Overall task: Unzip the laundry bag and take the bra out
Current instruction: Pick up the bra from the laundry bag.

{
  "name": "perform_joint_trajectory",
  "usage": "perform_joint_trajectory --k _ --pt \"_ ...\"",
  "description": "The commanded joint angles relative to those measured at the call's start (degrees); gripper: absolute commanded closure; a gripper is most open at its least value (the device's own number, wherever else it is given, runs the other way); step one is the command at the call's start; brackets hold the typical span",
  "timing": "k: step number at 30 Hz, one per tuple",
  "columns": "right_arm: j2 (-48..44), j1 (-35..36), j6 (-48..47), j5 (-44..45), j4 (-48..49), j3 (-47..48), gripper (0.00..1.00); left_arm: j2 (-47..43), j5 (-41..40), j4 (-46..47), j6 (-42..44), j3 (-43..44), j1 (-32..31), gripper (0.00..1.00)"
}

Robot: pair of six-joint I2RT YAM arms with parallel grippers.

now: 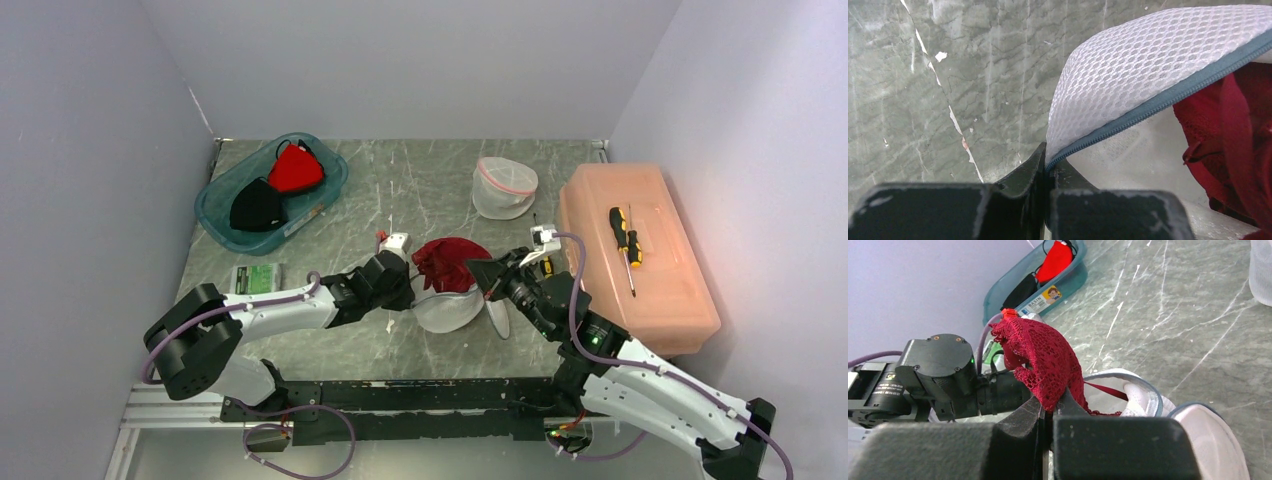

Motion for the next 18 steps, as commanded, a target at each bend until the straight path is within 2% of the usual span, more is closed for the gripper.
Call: perform_joint_trajectory --k 1,4,11,18 --pt "-1.49 -0.06 1.40 -0.38 5.73 3.67 1.00 -0.45 0.15 0.67 0.22 -0.28 0.25 0.91" --pt "-1.23 -0.14 0.77 -0.32 7.33 3.39 1.00 -1.55 0.94 0.68 -0.21 -0.18 0.21 0.85" --pt "3.68 -0.28 0.24 -0.60 9.12 3.49 1.00 -7.08 5.58 3.44 -0.42 0.06 0.26 0.63" --pt "8.14 -2.55 3.65 0.21 10.69 1.89 1.00 -11.57 10.77 9.31 0.25 -2.23 0.24 0.64"
